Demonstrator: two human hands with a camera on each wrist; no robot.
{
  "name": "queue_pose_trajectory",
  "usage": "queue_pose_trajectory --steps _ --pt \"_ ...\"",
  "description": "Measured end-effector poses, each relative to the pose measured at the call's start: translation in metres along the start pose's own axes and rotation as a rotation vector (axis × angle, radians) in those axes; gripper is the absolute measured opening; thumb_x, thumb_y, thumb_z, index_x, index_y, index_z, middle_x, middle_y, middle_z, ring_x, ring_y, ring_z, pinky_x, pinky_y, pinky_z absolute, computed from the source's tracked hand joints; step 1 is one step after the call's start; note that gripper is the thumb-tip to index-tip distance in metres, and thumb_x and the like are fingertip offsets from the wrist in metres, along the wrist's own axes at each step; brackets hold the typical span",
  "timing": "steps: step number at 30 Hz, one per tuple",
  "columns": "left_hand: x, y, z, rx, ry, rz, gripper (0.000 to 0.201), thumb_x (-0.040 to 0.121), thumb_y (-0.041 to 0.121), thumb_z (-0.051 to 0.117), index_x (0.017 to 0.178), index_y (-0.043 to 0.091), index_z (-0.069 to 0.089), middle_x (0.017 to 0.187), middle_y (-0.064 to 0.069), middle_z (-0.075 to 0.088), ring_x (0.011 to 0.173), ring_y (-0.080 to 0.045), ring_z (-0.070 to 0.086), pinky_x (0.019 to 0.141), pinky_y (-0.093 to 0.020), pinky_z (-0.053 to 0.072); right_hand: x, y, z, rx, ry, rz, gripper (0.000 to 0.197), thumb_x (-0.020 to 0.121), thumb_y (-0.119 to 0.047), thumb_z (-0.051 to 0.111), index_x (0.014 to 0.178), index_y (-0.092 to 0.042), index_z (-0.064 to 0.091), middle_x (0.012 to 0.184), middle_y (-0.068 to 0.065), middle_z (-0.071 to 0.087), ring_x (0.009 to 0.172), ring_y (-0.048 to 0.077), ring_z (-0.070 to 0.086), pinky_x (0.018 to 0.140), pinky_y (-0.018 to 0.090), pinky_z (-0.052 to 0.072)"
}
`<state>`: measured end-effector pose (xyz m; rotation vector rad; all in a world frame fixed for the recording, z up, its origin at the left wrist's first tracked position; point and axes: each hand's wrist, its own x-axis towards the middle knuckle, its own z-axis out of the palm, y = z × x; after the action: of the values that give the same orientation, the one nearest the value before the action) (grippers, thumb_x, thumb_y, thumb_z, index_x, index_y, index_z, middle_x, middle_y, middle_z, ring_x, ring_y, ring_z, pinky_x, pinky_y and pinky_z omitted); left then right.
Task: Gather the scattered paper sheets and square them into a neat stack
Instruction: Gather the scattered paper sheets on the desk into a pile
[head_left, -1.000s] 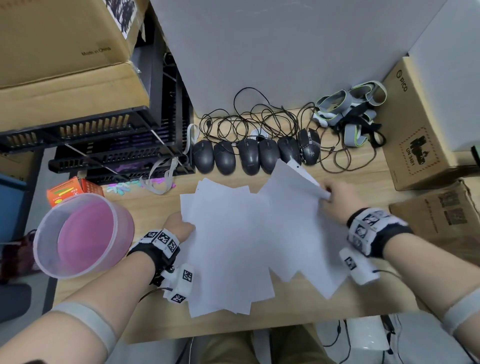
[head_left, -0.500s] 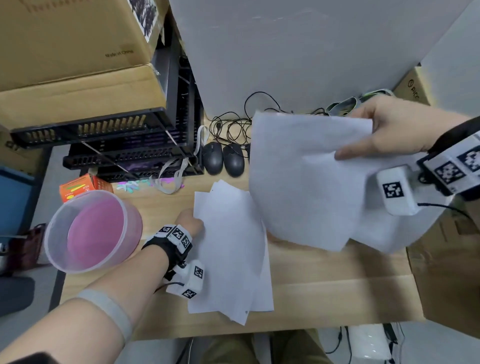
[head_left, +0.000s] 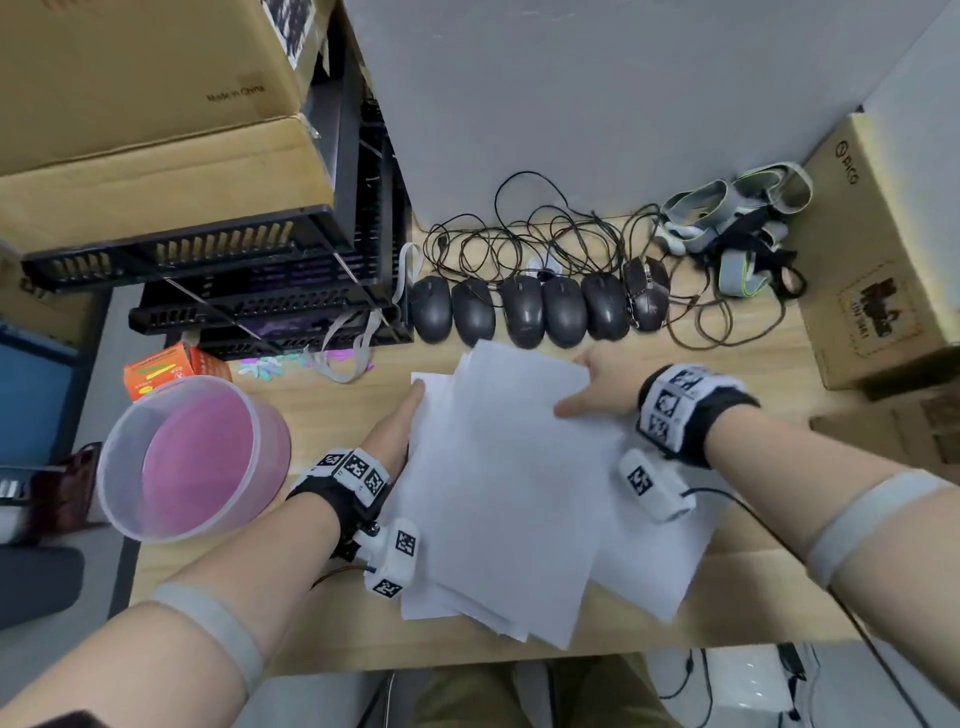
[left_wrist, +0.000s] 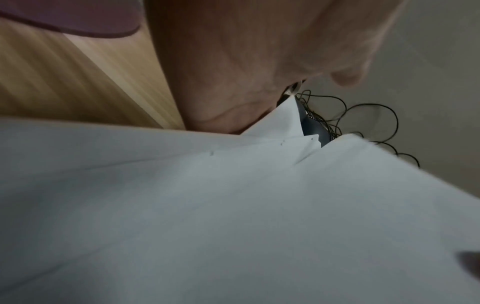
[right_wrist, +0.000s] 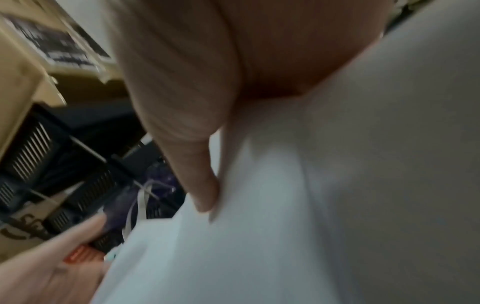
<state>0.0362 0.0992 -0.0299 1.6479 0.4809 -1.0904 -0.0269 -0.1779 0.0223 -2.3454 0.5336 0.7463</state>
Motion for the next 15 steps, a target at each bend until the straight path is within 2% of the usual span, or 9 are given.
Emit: queue_pose_trajectory --steps 2,4,6,8,9,12,15 --pt "0.0 -0.004 0.0 0.154 0.024 0.056 0.05 0.078 0.051 0.072 0.112 0.015 0.073 0.109 -0.008 0.077 0.099 -0.026 0.073 0.095 -0.042 0.054 0.009 0.006 0.024 0.116 -0.027 -0.036 0.028 0.063 -0.041 0.082 0.076 -0.017 0.074 0.073 -0.001 0.071 0.071 0.019 0.066 0.065 0.027 0.052" --pt "-0.002 -0.008 0.0 0.309 0.038 0.106 0.04 0.074 0.025 0.083 0.11 0.012 0.073 0.108 -0.006 0.076 0.099 -0.026 0.072 0.093 -0.04 0.055 0.01 0.008 0.035 0.167 -0.006 -0.078 0.035 0.07 -0.042 0.08 0.079 -0.008 0.076 0.072 0.001 0.068 0.07 0.018 0.062 0.064 0.028 0.048" --pt "0.001 -0.012 -0.002 0.399 0.072 0.108 0.032 0.073 0.011 0.082 0.103 0.011 0.071 0.102 -0.004 0.074 0.097 -0.026 0.071 0.088 -0.035 0.055 0.009 0.011 0.029 0.189 0.082 -0.083 0.034 0.079 -0.041 0.074 0.093 -0.011 0.076 0.09 -0.003 0.069 0.086 0.017 0.063 0.079 0.029 0.048" --pt "0.004 -0.012 -0.003 0.418 0.124 0.091 0.026 0.076 0.006 0.077 0.099 0.014 0.069 0.101 -0.006 0.073 0.097 -0.027 0.07 0.089 -0.034 0.054 0.007 0.018 0.01 0.138 0.243 -0.129 0.028 0.085 -0.029 0.066 0.107 -0.014 0.073 0.11 0.0 0.068 0.104 0.021 0.062 0.093 0.032 0.047" --pt "0.006 -0.012 -0.005 0.417 0.136 0.073 0.025 0.077 0.006 0.075 0.099 0.014 0.069 0.102 -0.007 0.072 0.099 -0.028 0.069 0.092 -0.037 0.054 0.005 0.022 -0.003 0.091 0.341 -0.181 0.026 0.085 -0.021 0.062 0.108 -0.015 0.072 0.112 0.003 0.068 0.105 0.024 0.062 0.093 0.033 0.047" --pt "0.011 -0.011 -0.01 0.444 0.135 0.012 0.029 0.078 0.006 0.068 0.106 0.006 0.069 0.11 -0.011 0.073 0.102 -0.032 0.068 0.098 -0.046 0.053 -0.01 0.026 -0.037 0.064 0.603 -0.365 0.028 0.081 -0.006 0.057 0.104 -0.015 0.071 0.1 0.008 0.067 0.091 0.027 0.062 0.086 0.036 0.049" --pt "0.017 -0.007 -0.013 0.467 0.168 -0.013 0.033 0.076 0.002 0.062 0.109 0.0 0.069 0.109 -0.014 0.072 0.102 -0.035 0.067 0.095 -0.044 0.054 -0.032 0.018 -0.059 0.379 0.734 -0.414 0.026 0.08 0.0 0.059 0.099 -0.015 0.067 0.095 -0.001 0.066 0.081 0.013 0.061 0.078 0.028 0.049"
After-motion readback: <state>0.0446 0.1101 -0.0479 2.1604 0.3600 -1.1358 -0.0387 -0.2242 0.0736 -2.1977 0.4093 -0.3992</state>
